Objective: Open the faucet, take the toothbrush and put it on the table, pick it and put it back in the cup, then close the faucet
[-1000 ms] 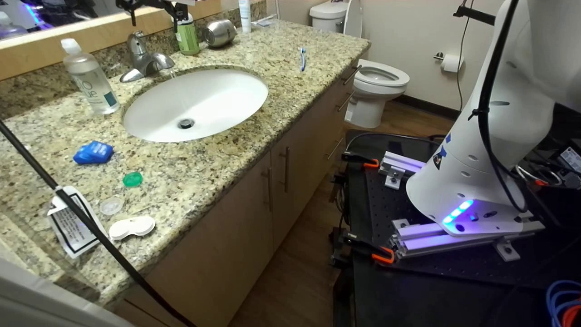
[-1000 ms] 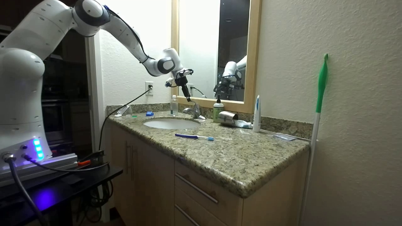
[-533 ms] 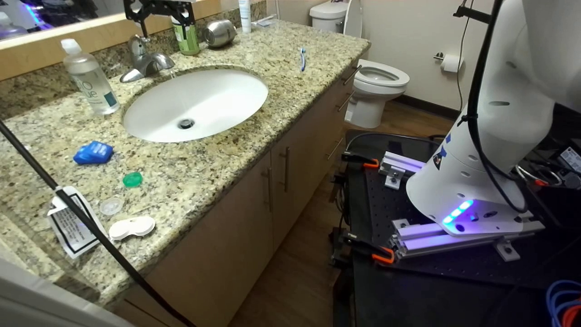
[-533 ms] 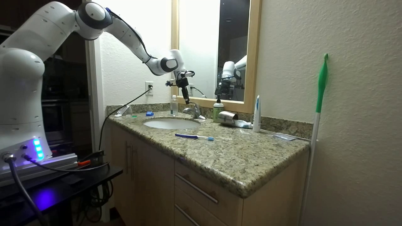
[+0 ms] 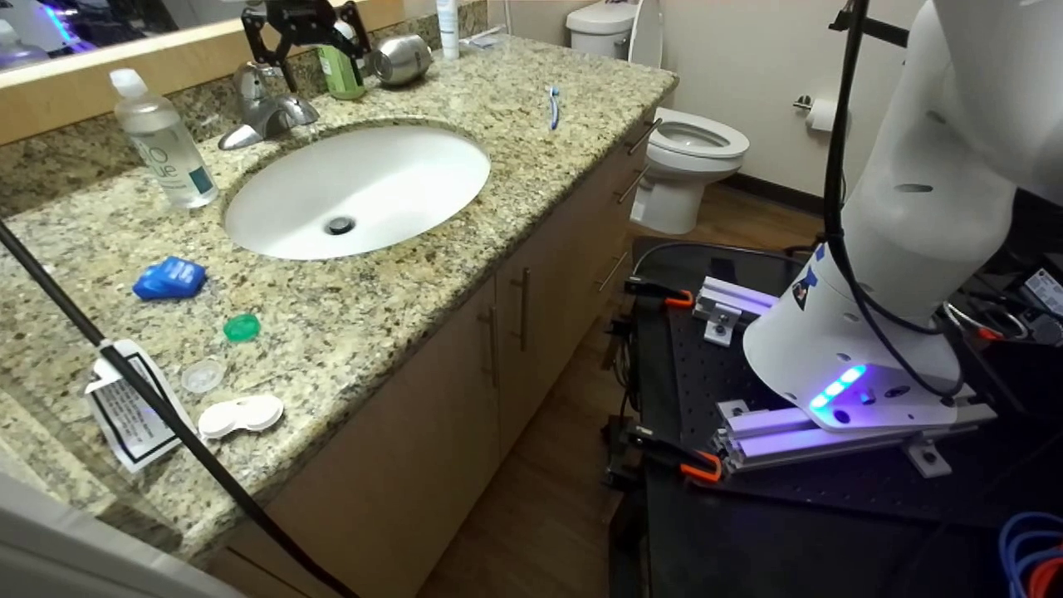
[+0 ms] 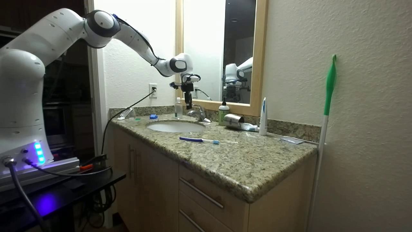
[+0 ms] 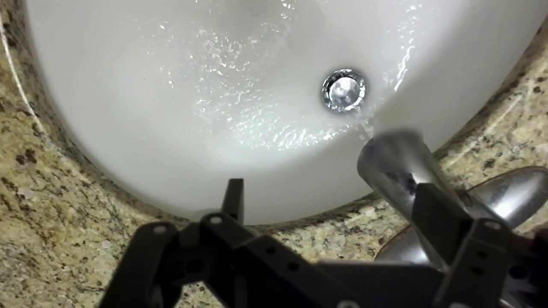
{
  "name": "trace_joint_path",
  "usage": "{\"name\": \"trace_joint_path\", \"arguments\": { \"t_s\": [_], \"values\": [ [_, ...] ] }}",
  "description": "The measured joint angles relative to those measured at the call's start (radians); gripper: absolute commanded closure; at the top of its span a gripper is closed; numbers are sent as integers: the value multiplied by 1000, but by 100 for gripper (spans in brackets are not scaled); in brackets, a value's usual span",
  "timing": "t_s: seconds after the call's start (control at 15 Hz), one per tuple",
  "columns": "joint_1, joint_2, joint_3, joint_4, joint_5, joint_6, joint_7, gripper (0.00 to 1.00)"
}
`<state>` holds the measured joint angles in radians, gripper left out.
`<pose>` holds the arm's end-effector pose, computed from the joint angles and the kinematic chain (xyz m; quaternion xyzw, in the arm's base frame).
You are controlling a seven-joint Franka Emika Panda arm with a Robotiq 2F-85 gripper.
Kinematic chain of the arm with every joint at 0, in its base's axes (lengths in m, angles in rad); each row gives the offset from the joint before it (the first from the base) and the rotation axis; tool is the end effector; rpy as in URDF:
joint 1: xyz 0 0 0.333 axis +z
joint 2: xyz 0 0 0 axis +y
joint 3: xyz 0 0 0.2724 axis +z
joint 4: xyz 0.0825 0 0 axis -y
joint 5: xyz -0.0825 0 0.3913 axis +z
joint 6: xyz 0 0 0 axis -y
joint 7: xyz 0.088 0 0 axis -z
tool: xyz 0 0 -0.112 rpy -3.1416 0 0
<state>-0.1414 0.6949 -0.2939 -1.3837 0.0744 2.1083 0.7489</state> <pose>0.6620 -0.2637 0.2776 0.8372 -0.5428 0.0381 0.0546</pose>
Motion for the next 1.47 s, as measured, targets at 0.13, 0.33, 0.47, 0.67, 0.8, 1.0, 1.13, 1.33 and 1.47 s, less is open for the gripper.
{"name": "trace_joint_path", "arguments": {
  "t_s": [0.13,0.33,0.47,0.67,0.8,1.0,1.13,1.33,1.47],
  "values": [
    [1,-5,0,0,0,0,0,0],
    [0,-8,1,1,-1,-4,-5,0],
    [0,-18,2,-1,-1,-4,-27,0],
    [-2,-50,3,-5,0,-15,-49,0],
    [-3,-68,3,-9,2,23,-49,0],
    [-3,-73,7,-38,9,206,-49,0],
    [-3,-69,9,-46,8,231,-48,0],
    [0,-56,8,-38,2,200,-32,0],
    [1,-46,8,-31,-11,143,-19,0]
  ]
}}
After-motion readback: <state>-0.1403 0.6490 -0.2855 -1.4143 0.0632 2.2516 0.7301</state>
